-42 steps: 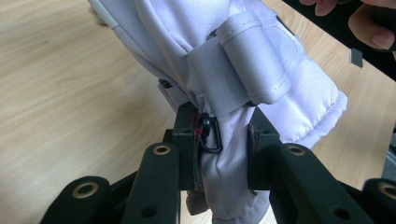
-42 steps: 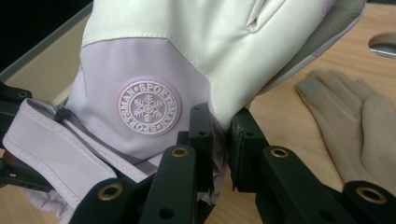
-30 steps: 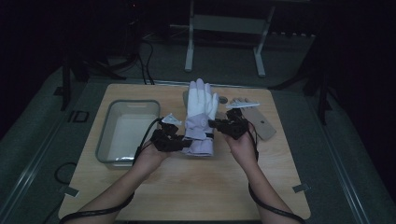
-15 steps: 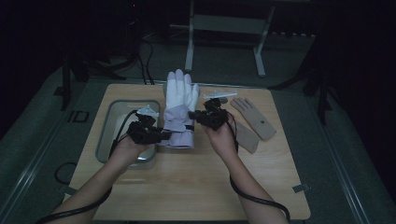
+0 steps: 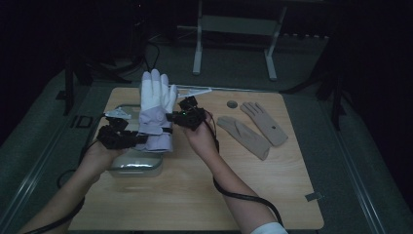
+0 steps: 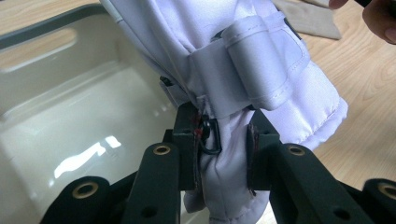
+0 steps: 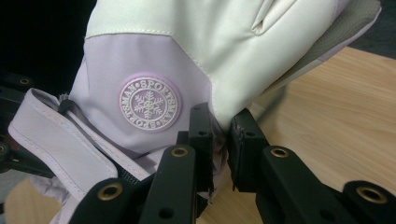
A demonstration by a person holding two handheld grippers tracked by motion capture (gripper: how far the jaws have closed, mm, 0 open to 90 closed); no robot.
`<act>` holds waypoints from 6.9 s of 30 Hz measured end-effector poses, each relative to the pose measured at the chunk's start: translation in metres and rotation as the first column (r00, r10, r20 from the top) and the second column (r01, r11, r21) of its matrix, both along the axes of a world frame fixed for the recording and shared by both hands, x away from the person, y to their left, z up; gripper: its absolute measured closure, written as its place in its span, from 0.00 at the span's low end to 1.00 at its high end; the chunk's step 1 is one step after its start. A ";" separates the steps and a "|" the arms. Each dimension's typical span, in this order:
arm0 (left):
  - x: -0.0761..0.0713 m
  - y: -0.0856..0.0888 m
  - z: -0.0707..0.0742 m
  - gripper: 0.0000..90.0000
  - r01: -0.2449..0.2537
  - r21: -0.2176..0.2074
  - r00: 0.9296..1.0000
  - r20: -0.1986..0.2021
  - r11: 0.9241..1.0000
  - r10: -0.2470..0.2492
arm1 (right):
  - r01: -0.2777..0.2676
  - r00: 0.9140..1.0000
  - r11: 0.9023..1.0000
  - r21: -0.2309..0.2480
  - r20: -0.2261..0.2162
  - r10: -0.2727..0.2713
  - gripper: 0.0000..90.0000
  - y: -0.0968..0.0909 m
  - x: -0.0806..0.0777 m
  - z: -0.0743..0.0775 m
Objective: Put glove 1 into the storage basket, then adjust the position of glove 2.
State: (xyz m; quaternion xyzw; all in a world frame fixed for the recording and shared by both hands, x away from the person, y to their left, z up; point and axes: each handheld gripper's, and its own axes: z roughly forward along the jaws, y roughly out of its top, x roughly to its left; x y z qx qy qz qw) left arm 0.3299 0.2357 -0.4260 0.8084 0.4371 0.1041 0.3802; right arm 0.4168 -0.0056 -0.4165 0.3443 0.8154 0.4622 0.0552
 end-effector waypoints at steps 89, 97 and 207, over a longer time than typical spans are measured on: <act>-0.028 -0.014 -0.040 0.44 -0.048 0.011 0.999 -0.011 0.999 0.048 | -0.144 0.989 0.973 -0.181 -0.030 0.141 0.20 0.004 -0.016 -0.041; -0.027 -0.047 -0.040 0.44 0.018 0.026 1.000 -0.001 0.999 -0.018 | -0.121 0.993 0.973 -0.194 -0.016 0.121 0.19 -0.027 -0.018 -0.045; -0.049 -0.145 -0.151 0.04 0.195 -0.070 0.969 0.168 0.978 -0.181 | 0.238 0.969 0.955 -0.175 0.111 -0.221 0.23 -0.231 0.025 -0.076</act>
